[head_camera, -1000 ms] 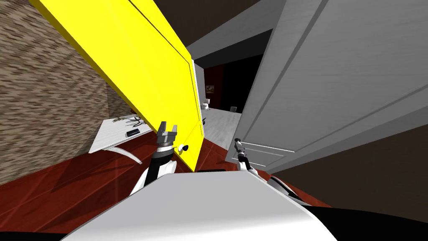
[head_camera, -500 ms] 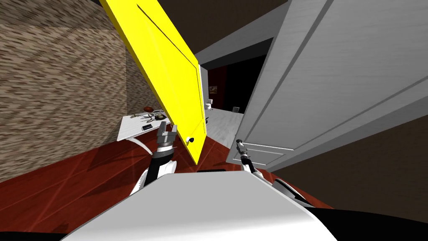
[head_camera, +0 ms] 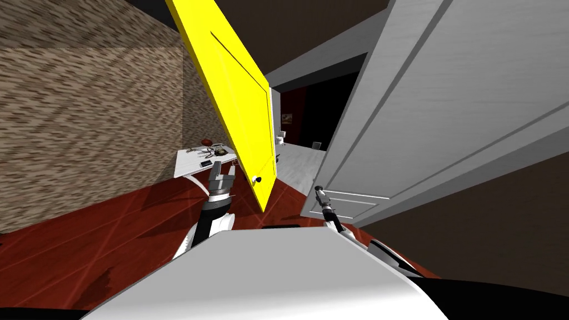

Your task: Pull the door open

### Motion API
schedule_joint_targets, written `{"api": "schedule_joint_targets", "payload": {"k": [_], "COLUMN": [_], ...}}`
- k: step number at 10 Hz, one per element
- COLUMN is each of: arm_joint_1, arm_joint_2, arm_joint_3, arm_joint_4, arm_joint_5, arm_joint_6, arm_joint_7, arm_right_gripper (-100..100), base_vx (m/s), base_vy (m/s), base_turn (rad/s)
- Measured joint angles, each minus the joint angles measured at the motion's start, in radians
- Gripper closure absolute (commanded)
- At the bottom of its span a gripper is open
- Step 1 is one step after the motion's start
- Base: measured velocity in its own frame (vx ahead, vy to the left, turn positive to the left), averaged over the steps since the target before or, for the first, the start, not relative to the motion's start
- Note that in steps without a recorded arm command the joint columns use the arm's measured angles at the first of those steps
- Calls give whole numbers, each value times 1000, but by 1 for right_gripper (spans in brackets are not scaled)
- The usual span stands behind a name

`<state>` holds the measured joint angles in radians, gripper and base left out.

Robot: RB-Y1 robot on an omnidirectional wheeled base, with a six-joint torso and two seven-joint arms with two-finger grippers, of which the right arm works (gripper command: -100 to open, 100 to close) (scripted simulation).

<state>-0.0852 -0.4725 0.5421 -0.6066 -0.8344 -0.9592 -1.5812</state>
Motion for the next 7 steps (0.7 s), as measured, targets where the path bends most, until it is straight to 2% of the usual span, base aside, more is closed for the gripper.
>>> {"api": "schedule_joint_targets", "payload": {"k": [3,5,7], "arm_joint_1": [11,32,40], "arm_joint_2": [-32,-51,-70], "arm_joint_3": [46,82,113], "arm_joint_4": [-10,-29,-30], "arm_joint_5": [19,33,47], "arm_joint_6": [-30,-46,-67], "arm_joint_7": [-40,-65,-93], "arm_right_gripper": [100,100,100], "base_vx": [-243,-234,-150], "base_vy": [-58,-71,-31], "base_turn": [98,77,42]}}
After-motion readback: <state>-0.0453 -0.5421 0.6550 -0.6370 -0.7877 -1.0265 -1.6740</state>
